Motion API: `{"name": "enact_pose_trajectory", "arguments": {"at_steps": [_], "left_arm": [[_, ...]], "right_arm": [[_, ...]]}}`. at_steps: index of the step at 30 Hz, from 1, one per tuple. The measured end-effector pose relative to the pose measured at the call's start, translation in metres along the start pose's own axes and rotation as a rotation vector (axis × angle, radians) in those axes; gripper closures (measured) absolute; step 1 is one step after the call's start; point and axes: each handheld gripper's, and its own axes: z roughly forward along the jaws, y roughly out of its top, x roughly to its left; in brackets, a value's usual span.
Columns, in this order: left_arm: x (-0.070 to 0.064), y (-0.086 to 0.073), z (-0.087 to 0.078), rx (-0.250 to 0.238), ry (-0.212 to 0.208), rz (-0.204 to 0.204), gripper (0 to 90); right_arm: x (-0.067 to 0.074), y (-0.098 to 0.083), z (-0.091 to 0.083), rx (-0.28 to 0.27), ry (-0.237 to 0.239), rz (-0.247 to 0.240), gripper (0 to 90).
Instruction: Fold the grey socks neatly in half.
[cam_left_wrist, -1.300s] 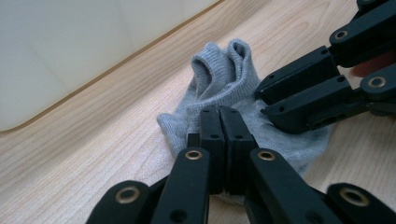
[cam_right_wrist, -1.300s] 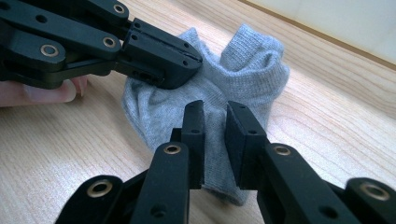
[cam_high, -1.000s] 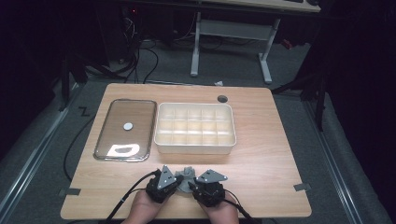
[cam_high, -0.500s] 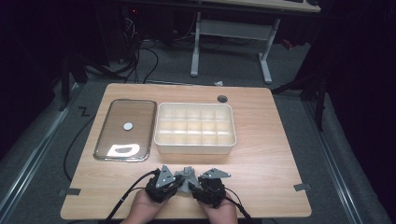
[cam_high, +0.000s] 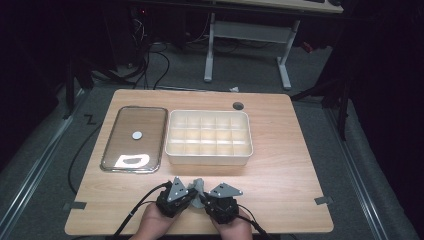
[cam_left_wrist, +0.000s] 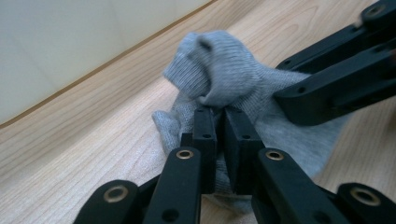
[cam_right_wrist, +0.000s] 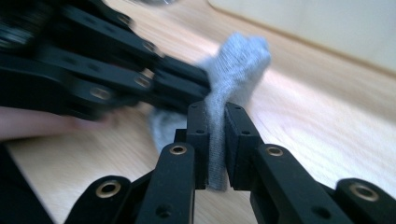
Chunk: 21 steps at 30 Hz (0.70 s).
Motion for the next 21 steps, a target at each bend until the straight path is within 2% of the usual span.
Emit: {"name": "enact_pose_trajectory", "arguments": {"at_steps": [2,3,6,7,9,10,11,13,14,16,17,18,20,21], "left_arm": [[0.0,0.0,0.0,0.0,-0.001,-0.001,84.8],[0.0,0.0,0.0,0.0,-0.001,-0.001,84.8],[0.0,0.0,0.0,0.003,-0.001,0.0,84.7],[0.0,0.0,0.0,0.003,-0.001,0.0,84.6],[0.0,0.0,0.0,0.006,-0.002,0.003,84.6],[0.0,0.0,0.0,0.004,-0.001,0.002,84.5],[0.0,0.0,0.0,0.004,-0.001,0.002,84.5],[0.0,0.0,0.0,0.002,0.001,0.004,84.4],[0.0,0.0,0.0,0.002,0.001,0.004,84.3],[0.0,0.0,0.0,0.004,0.0,0.003,84.3],[0.0,0.0,0.0,0.004,-0.001,0.003,84.2],[0.0,0.0,0.0,0.004,-0.001,0.003,84.2],[0.0,0.0,0.0,0.005,-0.002,0.003,84.2],[0.0,0.0,0.0,0.005,-0.002,0.003,84.2]], "right_arm": [[0.009,0.004,0.0,-0.002,-0.005,-0.048,82.6],[0.01,0.004,0.001,-0.002,-0.003,-0.052,82.4],[0.007,0.003,0.004,0.012,0.01,-0.045,79.2],[0.004,0.005,0.001,0.021,0.006,-0.033,68.6],[0.001,0.007,-0.002,0.011,-0.006,-0.03,65.2],[-0.005,0.01,-0.012,-0.02,-0.039,-0.023,61.9],[-0.005,0.01,-0.012,-0.02,-0.039,-0.023,61.9],[-0.013,0.012,-0.021,-0.039,-0.078,-0.01,61.6],[-0.021,0.01,-0.025,-0.036,-0.117,0.002,62.1],[-0.025,0.007,-0.025,-0.025,-0.126,0.007,64.1],[-0.032,0.0,-0.02,0.01,-0.109,0.02,72.4],[-0.032,0.0,-0.02,0.01,-0.109,0.02,72.4],[-0.032,-0.011,-0.011,0.036,-0.1,0.016,83.6],[-0.032,-0.011,-0.011,0.036,-0.1,0.016,83.6]]}}
